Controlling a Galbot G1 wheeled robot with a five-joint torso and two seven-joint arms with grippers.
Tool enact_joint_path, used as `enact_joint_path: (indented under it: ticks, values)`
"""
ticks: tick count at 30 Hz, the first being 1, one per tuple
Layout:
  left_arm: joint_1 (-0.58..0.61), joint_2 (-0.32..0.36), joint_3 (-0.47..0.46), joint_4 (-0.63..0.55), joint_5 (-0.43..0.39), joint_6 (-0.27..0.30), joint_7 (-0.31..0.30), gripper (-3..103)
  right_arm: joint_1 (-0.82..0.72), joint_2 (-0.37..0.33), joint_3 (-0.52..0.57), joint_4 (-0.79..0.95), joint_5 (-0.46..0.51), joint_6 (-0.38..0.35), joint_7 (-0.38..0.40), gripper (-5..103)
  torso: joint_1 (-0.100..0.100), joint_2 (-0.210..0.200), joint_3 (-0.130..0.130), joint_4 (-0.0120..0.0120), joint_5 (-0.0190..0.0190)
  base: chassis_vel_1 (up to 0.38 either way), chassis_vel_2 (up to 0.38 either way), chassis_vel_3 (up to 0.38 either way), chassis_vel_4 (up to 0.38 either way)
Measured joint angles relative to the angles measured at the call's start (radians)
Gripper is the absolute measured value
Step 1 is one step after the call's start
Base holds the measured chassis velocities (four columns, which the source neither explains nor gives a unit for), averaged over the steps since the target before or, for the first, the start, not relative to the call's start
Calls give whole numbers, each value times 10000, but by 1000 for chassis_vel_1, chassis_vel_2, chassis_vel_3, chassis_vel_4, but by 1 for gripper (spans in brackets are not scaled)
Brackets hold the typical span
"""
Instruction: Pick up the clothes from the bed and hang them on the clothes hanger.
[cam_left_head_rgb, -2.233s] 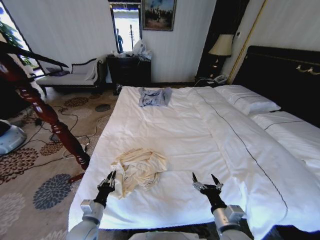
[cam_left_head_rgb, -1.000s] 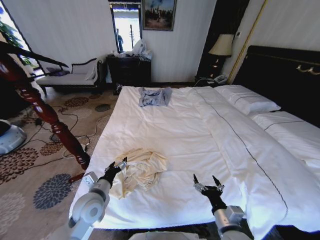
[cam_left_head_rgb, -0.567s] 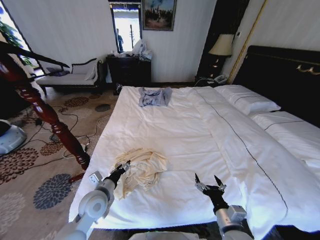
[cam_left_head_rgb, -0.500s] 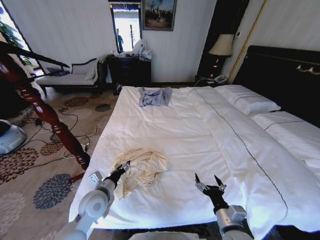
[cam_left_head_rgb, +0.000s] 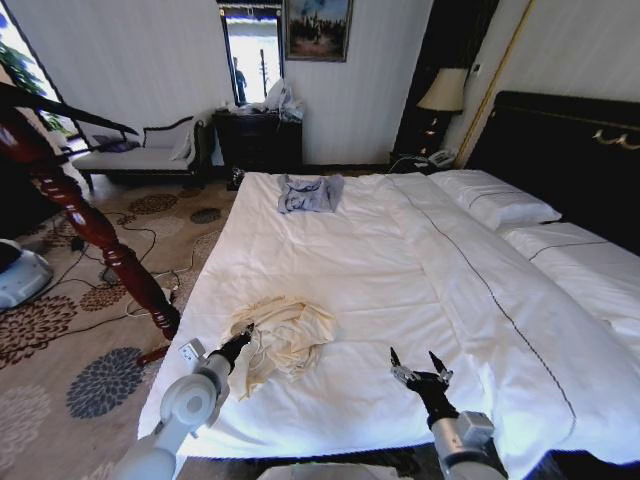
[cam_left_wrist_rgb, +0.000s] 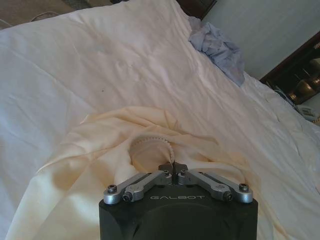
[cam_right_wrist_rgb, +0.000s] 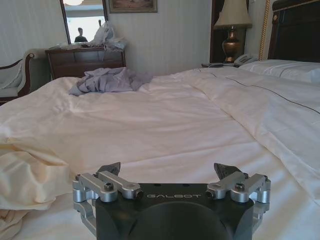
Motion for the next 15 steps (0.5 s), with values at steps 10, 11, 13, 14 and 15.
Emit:
enact_joint_path:
  ticks: [10, 11, 13, 14, 15]
  values:
    - [775, 200, -416, -590, 665, -65, 377, 0, 16, -38, -20, -6, 69, 8, 11, 100, 0, 0, 0, -1, 0, 0, 0, 0, 0]
    - [940, 248, -519, -743, 804, -70, 435, 0, 21, -66, -5, 35, 144, -2, 25, 100, 0, 0, 0, 0, 0, 0, 0, 0, 0]
    - [1154, 297, -666, -914, 976, -89, 500, 0, 36, -107, 33, 90, 259, -33, 52, 100, 0, 1, -1, 0, 0, 0, 0, 0, 0]
    - [1505, 349, -964, -1187, 1132, -121, 553, 0, 76, -190, 120, 200, 589, -132, 124, 100, -2, 1, -1, 1, 0, 0, 0, 0, 0]
    - [1732, 358, -1183, -1369, 1139, -127, 557, 0, 106, -271, 190, 289, 915, -233, 186, 100, -1, 0, -1, 1, 0, 0, 0, 0, 0]
